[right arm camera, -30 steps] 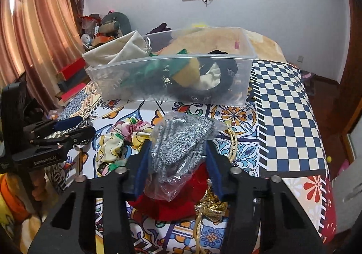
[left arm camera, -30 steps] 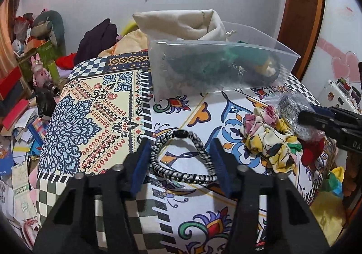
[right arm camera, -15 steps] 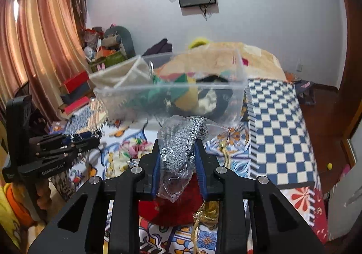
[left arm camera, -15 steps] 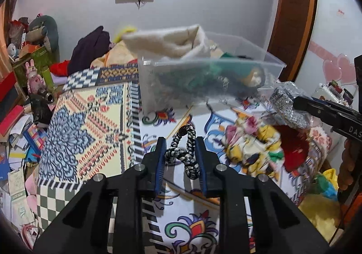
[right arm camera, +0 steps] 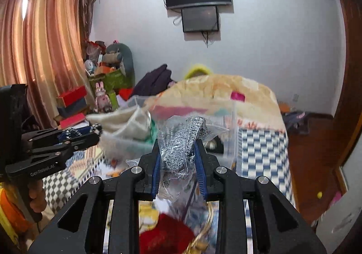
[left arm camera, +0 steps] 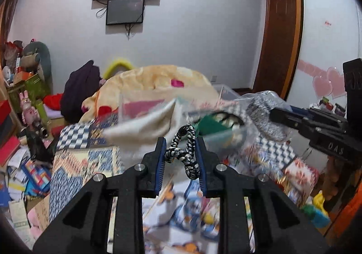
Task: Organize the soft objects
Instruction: 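Carry the silver bag and braided cord into the clear box and open both tools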
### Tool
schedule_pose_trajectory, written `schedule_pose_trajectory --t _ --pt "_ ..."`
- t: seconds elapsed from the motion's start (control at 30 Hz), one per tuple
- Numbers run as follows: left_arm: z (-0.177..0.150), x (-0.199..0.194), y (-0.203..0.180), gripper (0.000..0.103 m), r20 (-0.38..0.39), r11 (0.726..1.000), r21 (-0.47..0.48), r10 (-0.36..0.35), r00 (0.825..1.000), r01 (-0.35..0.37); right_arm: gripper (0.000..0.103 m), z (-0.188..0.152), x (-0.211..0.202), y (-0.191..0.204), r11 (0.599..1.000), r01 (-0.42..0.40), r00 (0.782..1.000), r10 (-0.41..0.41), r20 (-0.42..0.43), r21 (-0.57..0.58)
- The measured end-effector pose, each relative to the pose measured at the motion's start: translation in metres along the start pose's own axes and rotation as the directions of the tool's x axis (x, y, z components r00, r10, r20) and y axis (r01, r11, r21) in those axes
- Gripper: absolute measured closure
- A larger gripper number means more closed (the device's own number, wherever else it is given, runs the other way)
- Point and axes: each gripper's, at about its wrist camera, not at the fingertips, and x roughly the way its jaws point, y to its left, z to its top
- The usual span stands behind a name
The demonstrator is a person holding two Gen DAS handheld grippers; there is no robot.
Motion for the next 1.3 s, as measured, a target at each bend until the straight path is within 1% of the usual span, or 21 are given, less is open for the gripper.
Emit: schedule_pose_trajectory --t 0.13,0.23,0.33,0.43,0.53,0.77,0.83,0.87,0.9,0.93,0.97,1.07,1.1,1.17,1.23,1.3 --pt "0.015 0.012 -0.006 0.078 0.002 1.0 0.017 -0.005 1.0 0.005 0.078 0.015 0.008 -0.002 1.0 0.019 0.999 -0.018 0.034 -0.024" --pt "0.023 0.025 -0.008 0.078 -0.021 0.999 0.004 -0.041 0.999 0.041 0.078 0.02 0.014 -0.005 0.999 0.033 0.999 -0.032 0.039 -0.033" --pt "0.029 0.041 -0.011 0.078 -0.043 0.999 0.007 -0.052 0.998 0.053 0.078 0.025 0.022 -0.01 0.998 0.052 0.998 -0.051 0.034 -0.038" --pt "0.031 0.057 -0.017 0.078 -0.064 0.998 0.019 -0.054 0.997 0.055 0.078 0.026 0.033 -0.015 0.997 0.069 0.998 -0.068 0.016 -0.034" --pt "0.03 0.073 -0.02 0.078 -0.081 0.999 0.029 -0.037 0.996 0.039 0.078 0.023 0.042 -0.017 0.996 0.083 0.996 -0.083 -0.01 -0.035" --pt "0.026 0.098 -0.022 0.077 -0.124 0.999 0.042 0.001 0.992 0.004 0.078 0.011 0.07 -0.024 0.996 0.086 0.991 -0.09 -0.102 -0.039" --pt "0.025 0.099 -0.024 0.073 -0.131 0.999 0.052 0.009 0.991 -0.003 0.078 0.007 0.076 -0.025 0.995 0.086 0.988 -0.091 -0.123 -0.049" --pt "0.024 0.1 -0.025 0.065 -0.132 0.999 0.054 0.008 0.991 -0.001 0.078 0.006 0.077 -0.026 0.995 0.085 0.987 -0.091 -0.129 -0.052" --pt "0.024 0.101 -0.024 0.054 -0.133 0.998 0.056 0.008 0.991 -0.001 0.078 0.005 0.078 -0.025 0.995 0.085 0.987 -0.092 -0.135 -0.055" --pt "0.024 0.101 -0.025 0.05 -0.133 0.998 0.057 0.009 0.991 -0.001 0.078 0.005 0.079 -0.026 0.995 0.084 0.986 -0.092 -0.138 -0.057" --pt "0.023 0.1 -0.025 0.047 -0.13 0.998 0.058 0.008 0.992 0.0 0.078 0.005 0.079 -0.026 0.995 0.085 0.986 -0.093 -0.139 -0.06" --pt "0.02 0.101 -0.029 0.046 -0.131 0.997 0.075 0.013 0.991 -0.003 0.076 0.005 0.077 -0.024 0.993 0.091 0.986 -0.101 -0.136 -0.076" --pt "0.02 0.1 -0.03 0.046 -0.125 0.997 0.079 0.018 0.992 -0.008 0.075 0.004 0.075 -0.023 0.992 0.092 0.985 -0.102 -0.138 -0.081" --pt "0.02 0.098 -0.029 0.045 -0.125 0.997 0.08 0.012 0.992 -0.002 0.07 0.005 0.075 -0.022 0.992 0.09 0.985 -0.101 -0.142 -0.087" --pt "0.02 0.093 -0.028 0.045 -0.122 0.997 0.072 -0.001 0.993 0.01 0.051 0.005 0.073 -0.024 0.993 0.089 0.985 -0.1 -0.138 -0.084" --pt "0.021 0.086 -0.027 0.045 -0.111 0.998 0.068 -0.007 0.994 0.014 0.045 0.006 0.069 -0.025 0.993 0.093 0.987 -0.102 -0.121 -0.077"
